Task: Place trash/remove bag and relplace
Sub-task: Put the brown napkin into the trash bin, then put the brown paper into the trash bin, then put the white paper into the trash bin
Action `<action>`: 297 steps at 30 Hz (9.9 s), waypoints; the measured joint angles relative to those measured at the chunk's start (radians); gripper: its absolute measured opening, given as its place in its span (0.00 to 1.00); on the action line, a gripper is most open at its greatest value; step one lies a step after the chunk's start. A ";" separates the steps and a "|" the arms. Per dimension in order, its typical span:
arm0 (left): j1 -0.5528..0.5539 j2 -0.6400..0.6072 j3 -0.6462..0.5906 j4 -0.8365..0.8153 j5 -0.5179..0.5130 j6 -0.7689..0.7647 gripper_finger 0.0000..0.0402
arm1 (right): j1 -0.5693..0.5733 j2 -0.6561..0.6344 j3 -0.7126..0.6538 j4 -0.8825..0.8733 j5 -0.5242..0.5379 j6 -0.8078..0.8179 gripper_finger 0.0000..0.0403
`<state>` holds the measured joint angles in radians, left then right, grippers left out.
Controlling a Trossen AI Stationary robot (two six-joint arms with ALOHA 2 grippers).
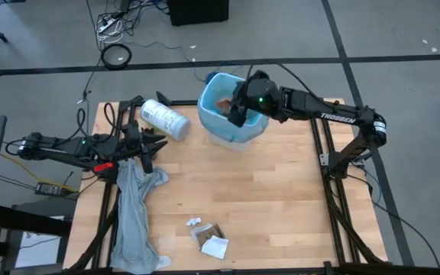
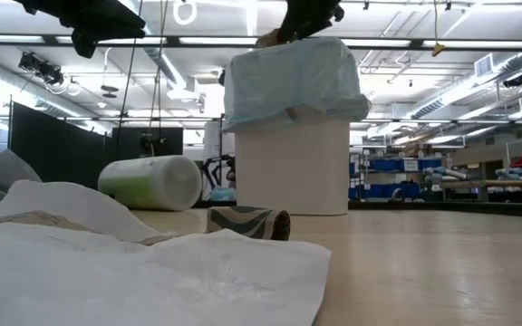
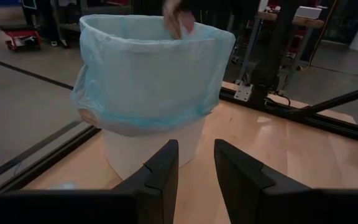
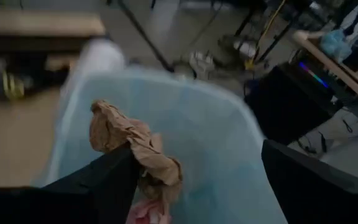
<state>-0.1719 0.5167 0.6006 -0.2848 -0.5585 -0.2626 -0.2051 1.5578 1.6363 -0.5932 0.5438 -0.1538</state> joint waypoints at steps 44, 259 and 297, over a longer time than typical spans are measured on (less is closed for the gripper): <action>0.000 0.062 0.000 -0.044 -0.087 -0.037 0.28 | 0.568 0.208 -0.356 0.393 -0.599 0.305 0.55; 0.000 0.111 0.000 0.000 0.022 0.076 0.28 | 0.616 0.422 -0.126 0.239 -0.461 0.331 0.68; 0.000 0.111 0.000 -0.085 0.039 0.079 0.28 | 0.550 0.651 0.104 0.257 -0.207 0.422 0.00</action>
<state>-0.1719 0.6281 0.6003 -0.3698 -0.5194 -0.1841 0.3445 2.2088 1.7400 -0.3357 0.3369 0.2686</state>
